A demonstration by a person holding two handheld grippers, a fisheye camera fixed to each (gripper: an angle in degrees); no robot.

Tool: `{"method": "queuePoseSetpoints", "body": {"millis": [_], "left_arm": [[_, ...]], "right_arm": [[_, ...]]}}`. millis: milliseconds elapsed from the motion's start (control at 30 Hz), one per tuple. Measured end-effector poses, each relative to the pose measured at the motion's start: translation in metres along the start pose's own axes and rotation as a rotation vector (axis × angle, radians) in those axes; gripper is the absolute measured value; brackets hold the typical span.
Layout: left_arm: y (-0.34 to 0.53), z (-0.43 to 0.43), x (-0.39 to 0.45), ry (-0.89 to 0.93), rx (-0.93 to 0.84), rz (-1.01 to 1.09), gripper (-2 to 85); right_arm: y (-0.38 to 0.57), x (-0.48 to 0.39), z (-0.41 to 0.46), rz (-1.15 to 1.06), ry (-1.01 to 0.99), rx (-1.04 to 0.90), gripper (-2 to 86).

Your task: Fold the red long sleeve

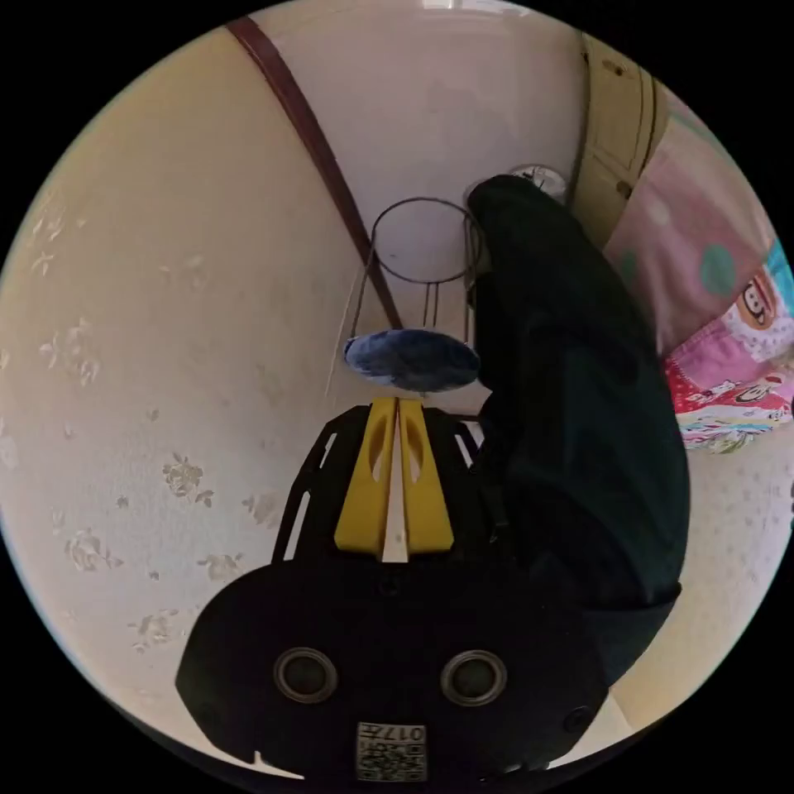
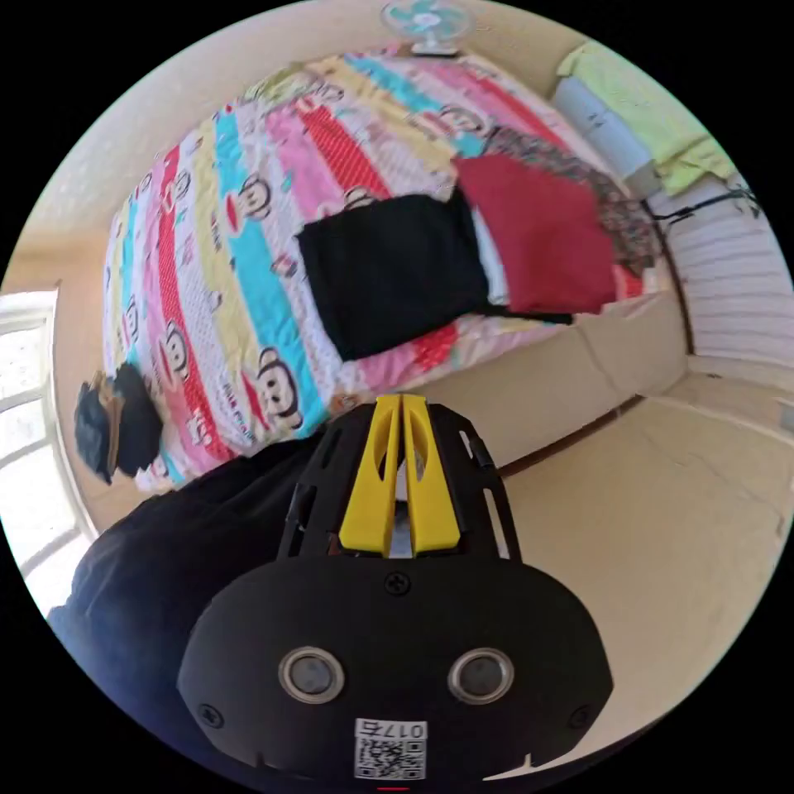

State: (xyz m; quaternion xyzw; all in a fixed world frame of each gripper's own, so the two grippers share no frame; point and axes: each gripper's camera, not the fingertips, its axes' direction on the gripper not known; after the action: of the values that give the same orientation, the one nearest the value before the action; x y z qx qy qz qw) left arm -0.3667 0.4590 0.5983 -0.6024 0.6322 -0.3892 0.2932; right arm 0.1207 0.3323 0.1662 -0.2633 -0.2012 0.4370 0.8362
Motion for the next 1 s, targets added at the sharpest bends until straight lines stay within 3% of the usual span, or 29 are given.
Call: {"method": "queuePoseSetpoints", "body": {"millis": [67,167,233,333,467,600,633,733,800,867,1000], "left_arm": [[-0.002,-0.019,0.065,0.014,0.062,0.135,-1.0],[0.028,-0.021,0.209,-0.225,0.117,0.52,-1.0],[0.08,0.014,0.307,-0.586,0.174,0.764,-1.0],[0.151,0.081,0.384,-0.992,0.346,0.941,-0.9],[0.219,0.176,0.417,-1.108,0.396,1.203,-0.7],[0.256,0.27,0.391,-1.154,0.49,1.29,-0.6],[0.26,0.297,0.38,-1.269,0.434,1.381,-0.6],[0.246,0.33,0.351,-1.545,0.493,1.273,-0.5],[0.229,0.337,0.331,-1.56,0.475,1.156,-0.5],[0.214,0.338,0.31,-1.494,0.461,1.031,-0.5],[0.205,0.311,0.272,-1.112,0.566,0.721,-0.6]], "right_arm": [[0.018,0.0,-0.026,0.042,0.033,0.169,0.5],[0.039,-0.024,-0.051,0.03,0.065,0.413,0.4],[0.051,-0.046,-0.063,-0.01,0.096,0.513,0.4],[0.087,-0.082,-0.084,-0.093,0.2,0.743,0.4],[0.148,-0.086,-0.098,0.032,0.335,1.194,0.4],[0.158,-0.045,-0.086,-0.027,0.172,1.318,0.7],[0.156,-0.039,-0.08,-0.046,0.153,1.331,0.8],[0.138,-0.008,-0.053,-0.081,0.072,1.321,1.8],[0.125,0.028,-0.038,0.011,-0.081,1.292,1.8],[0.113,0.056,-0.027,0.096,-0.172,1.269,1.3],[0.065,0.1,-0.005,0.209,0.003,1.076,1.0]]}}
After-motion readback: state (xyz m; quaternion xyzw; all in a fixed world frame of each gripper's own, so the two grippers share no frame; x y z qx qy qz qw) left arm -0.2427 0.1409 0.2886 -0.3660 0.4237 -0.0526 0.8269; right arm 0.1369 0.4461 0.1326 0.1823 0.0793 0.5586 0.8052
